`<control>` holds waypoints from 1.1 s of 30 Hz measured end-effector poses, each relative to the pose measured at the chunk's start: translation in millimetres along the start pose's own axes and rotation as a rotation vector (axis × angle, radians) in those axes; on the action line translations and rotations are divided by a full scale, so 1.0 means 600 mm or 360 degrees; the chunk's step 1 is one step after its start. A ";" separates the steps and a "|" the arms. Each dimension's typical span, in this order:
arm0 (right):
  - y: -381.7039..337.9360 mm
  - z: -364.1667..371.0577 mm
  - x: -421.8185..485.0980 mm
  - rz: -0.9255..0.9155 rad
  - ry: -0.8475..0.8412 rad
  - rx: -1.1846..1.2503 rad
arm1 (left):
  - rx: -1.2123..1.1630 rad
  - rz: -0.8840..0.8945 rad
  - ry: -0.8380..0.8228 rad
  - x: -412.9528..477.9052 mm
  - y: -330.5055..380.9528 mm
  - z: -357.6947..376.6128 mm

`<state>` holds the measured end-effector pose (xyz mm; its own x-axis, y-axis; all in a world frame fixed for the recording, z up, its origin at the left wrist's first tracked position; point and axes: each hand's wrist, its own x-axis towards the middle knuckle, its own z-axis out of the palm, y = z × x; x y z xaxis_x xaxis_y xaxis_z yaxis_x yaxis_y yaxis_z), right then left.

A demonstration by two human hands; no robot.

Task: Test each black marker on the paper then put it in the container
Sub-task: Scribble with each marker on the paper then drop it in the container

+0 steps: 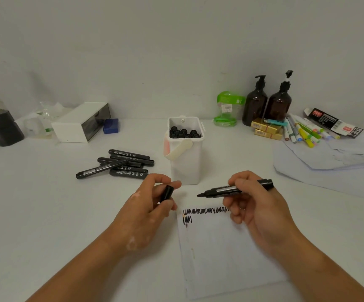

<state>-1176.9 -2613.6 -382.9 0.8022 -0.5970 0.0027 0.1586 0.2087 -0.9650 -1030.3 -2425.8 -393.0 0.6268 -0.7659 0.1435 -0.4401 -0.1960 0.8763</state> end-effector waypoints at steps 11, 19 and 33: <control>-0.010 -0.007 -0.006 -0.0170 0.0060 -0.0008 | -0.0079 0.0225 -0.0057 0.003 -0.001 -0.007; -0.006 0.007 -0.015 -0.0149 -0.0093 -0.0176 | -0.0231 0.0191 -0.0191 0.002 0.002 0.001; 0.004 0.039 -0.038 -0.0309 -0.0301 -0.0603 | -0.0752 0.0047 0.0027 -0.002 0.007 0.027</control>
<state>-1181.4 -2581.1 -379.1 0.8748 -0.4382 0.2067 0.1230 -0.2118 -0.9695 -1043.5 -2435.7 -396.7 0.6306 -0.7560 0.1757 -0.1195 0.1291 0.9844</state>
